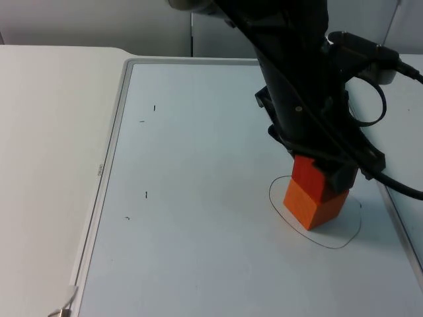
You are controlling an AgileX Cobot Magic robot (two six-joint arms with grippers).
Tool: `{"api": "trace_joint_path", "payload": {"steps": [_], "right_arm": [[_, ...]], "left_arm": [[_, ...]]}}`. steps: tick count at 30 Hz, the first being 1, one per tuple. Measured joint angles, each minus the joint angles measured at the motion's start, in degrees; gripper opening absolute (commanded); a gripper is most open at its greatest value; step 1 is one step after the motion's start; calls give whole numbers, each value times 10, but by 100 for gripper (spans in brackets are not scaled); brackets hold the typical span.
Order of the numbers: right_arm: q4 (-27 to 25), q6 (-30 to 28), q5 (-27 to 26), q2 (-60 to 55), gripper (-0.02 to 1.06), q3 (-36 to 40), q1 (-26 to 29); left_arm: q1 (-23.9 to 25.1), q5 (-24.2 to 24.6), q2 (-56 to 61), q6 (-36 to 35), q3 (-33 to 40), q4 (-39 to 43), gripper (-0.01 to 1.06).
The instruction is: Pick up one cube with the left hand and another cube with the right hand. First place the cube in the right hand at the target position, then stack the cube in the left hand on top.
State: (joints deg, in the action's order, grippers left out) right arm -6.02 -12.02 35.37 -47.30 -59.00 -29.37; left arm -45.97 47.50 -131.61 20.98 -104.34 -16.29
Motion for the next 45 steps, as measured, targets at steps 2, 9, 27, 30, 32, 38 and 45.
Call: {"api": "trace_joint_path", "payload": {"steps": [2, 9, 27, 30, 32, 38, 45], "right_arm": [[0, 0, 0, 0, 101, 0, 0], [0, -2, 0, 0, 101, 0, 0], [0, -2, 0, 0, 101, 0, 0], [0, -2, 0, 0, 101, 0, 0], [0, -2, 0, 0, 101, 0, 0], [0, -6, -4, 0, 101, 0, 0], [0, -7, -6, 0, 101, 0, 0]], "left_arm": [[0, 0, 0, -1, 0, -2, 3], [0, 8, 0, -1, -2, -7, 56], [0, 65, 4, -3, -35, -30, 84], [0, 105, 28, -3, -80, -30, 84], [0, 121, 38, -3, -98, -30, 84], [0, 189, 101, -4, -168, -6, 84], [0, 219, 192, -31, -171, 68, 84]]}}
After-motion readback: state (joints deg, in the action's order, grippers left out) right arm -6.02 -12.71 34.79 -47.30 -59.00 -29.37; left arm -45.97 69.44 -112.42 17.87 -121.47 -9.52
